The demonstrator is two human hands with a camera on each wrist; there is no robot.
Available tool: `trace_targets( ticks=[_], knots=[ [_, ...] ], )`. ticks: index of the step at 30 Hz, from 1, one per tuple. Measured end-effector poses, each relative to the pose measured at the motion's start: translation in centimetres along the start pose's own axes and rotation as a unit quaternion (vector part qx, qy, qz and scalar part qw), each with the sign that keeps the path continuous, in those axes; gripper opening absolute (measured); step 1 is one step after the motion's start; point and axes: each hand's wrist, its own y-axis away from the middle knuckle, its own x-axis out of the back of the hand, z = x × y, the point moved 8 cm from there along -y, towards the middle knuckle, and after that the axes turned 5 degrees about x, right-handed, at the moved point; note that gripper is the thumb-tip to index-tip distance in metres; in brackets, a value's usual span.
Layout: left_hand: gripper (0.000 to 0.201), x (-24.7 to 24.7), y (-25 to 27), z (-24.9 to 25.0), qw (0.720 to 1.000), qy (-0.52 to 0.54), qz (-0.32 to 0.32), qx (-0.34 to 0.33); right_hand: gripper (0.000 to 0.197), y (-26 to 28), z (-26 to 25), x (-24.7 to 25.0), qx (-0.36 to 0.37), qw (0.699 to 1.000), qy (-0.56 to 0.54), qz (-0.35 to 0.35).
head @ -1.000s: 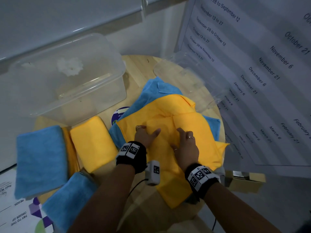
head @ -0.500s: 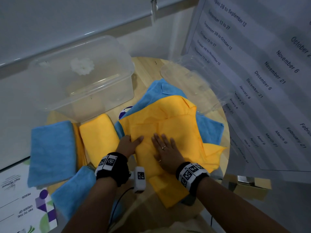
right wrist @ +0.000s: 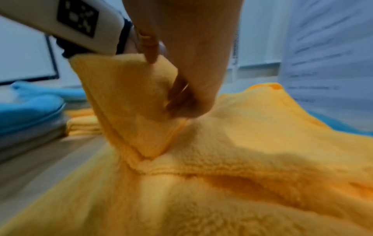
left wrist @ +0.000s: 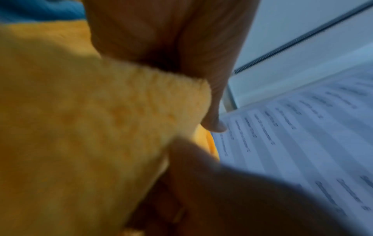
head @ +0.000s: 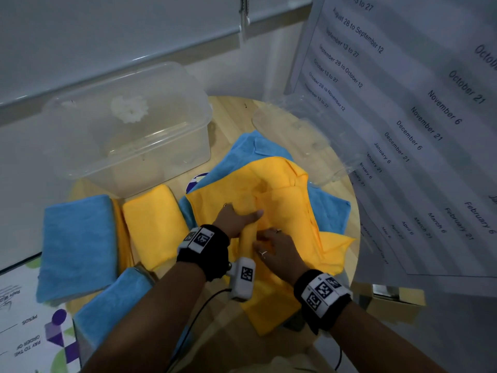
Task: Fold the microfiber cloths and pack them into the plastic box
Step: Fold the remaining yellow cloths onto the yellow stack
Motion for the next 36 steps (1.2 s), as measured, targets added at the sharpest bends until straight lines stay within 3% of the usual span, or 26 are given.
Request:
trace_targets(
  ticks=[1, 3, 6, 8, 9, 11, 13, 14, 17, 20, 24, 26, 29, 31, 33, 35, 36],
  knots=[
    [0.068, -0.8, -0.1, 0.5, 1.000, -0.009, -0.012, 0.000, 0.054, 0.4, 0.2, -0.4, -0.047, 0.994, -0.087, -0.056],
    [0.042, -2.8, -0.1, 1.3, 0.998, -0.013, -0.065, 0.006, 0.038, 1.3, 1.1, -1.0, -0.124, 0.948, -0.261, -0.131],
    [0.033, -5.9, 0.2, 2.1, 0.981, 0.003, -0.192, 0.017, 0.025, 1.8, 3.7, 0.9, -0.211, 0.914, -0.343, -0.055],
    [0.022, -7.0, 0.5, 3.1, 0.969, -0.039, -0.241, -0.026, 0.026, 1.8, 6.1, 2.6, -0.244, 0.922, -0.300, 0.008],
    [0.018, -7.0, 0.3, 3.9, 0.970, -0.064, -0.220, -0.074, 0.028, 1.8, 6.8, 3.5, -0.250, 0.926, -0.281, 0.028],
    [0.016, -5.5, -1.1, 5.4, 0.965, -0.166, -0.083, -0.184, 0.039, 2.0, 7.7, 4.5, -0.265, 0.923, -0.278, 0.040],
    [0.044, -4.6, -2.6, 6.0, 0.927, -0.294, 0.029, -0.232, 0.033, 2.5, 7.9, 5.1, -0.279, 0.919, -0.274, 0.042],
    [0.053, -4.6, -3.3, 5.9, 0.907, -0.359, 0.045, -0.216, 0.032, 2.7, 7.9, 5.3, -0.281, 0.920, -0.269, 0.044],
    [0.054, -4.8, -5.2, 5.4, 0.869, -0.463, 0.042, -0.169, 0.037, 3.0, 7.9, 5.4, -0.271, 0.930, -0.243, 0.047],
    [0.045, -5.3, -5.0, 6.7, 0.879, -0.427, 0.056, -0.207, 0.039, 3.2, 8.3, 5.6, -0.275, 0.932, -0.228, 0.067],
    [0.047, -6.7, -4.5, 7.2, 0.854, -0.461, 0.069, -0.233, 0.038, 3.8, 9.5, 6.3, -0.284, 0.935, -0.186, 0.105],
    [0.055, -7.1, -4.8, 6.5, 0.862, -0.458, 0.049, -0.212, 0.036, 3.8, 10.1, 6.2, -0.293, 0.938, -0.155, 0.096],
    [0.076, -7.0, -5.1, 5.3, 0.898, -0.412, 0.002, -0.156, 0.029, 3.6, 10.2, 7.3, -0.306, 0.945, -0.016, 0.114],
    [0.083, -6.3, -5.0, 5.0, 0.904, -0.408, 0.008, -0.125, 0.047, 3.2, 9.0, 8.6, -0.275, 0.946, 0.083, 0.149],
    [0.079, -6.3, -3.8, 5.4, 0.896, -0.423, -0.013, -0.135, 0.077, 2.3, 7.6, 9.8, -0.209, 0.952, 0.133, 0.179],
    [0.064, -6.8, -1.0, 6.4, 0.903, -0.373, -0.078, -0.199, 0.103, 1.1, 6.7, 10.8, -0.159, 0.965, 0.082, 0.190],
    [0.047, -6.7, 0.8, 7.0, 0.907, -0.333, -0.108, -0.232, 0.113, 0.5, 6.4, 11.3, -0.140, 0.972, 0.034, 0.188]
  ],
)
